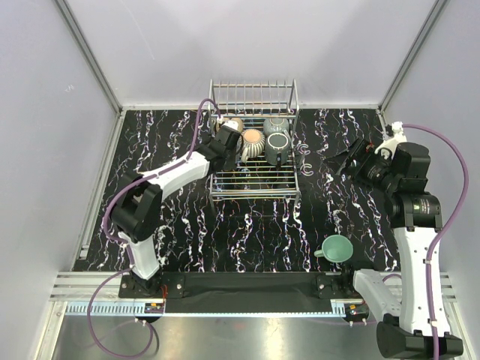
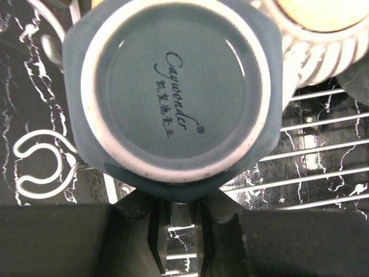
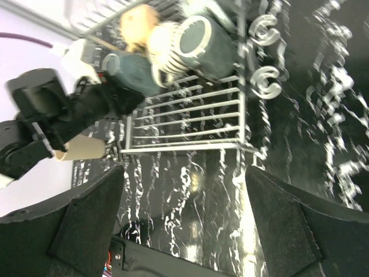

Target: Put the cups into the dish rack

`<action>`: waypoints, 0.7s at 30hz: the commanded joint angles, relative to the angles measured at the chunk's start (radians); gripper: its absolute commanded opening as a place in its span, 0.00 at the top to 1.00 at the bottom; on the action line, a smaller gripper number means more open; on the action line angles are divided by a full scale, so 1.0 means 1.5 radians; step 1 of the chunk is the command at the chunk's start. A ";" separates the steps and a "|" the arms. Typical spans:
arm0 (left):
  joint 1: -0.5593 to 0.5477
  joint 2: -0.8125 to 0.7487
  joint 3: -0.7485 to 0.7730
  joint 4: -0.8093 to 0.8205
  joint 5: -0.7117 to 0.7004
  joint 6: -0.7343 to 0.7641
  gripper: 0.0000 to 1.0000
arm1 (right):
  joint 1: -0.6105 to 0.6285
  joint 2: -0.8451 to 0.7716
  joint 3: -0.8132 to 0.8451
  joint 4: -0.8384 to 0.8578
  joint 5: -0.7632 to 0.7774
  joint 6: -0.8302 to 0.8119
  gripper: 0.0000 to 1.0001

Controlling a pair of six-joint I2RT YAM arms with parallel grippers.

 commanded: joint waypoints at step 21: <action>0.016 -0.045 0.008 0.021 0.016 -0.044 0.13 | 0.003 0.164 0.081 -0.236 0.160 -0.014 0.00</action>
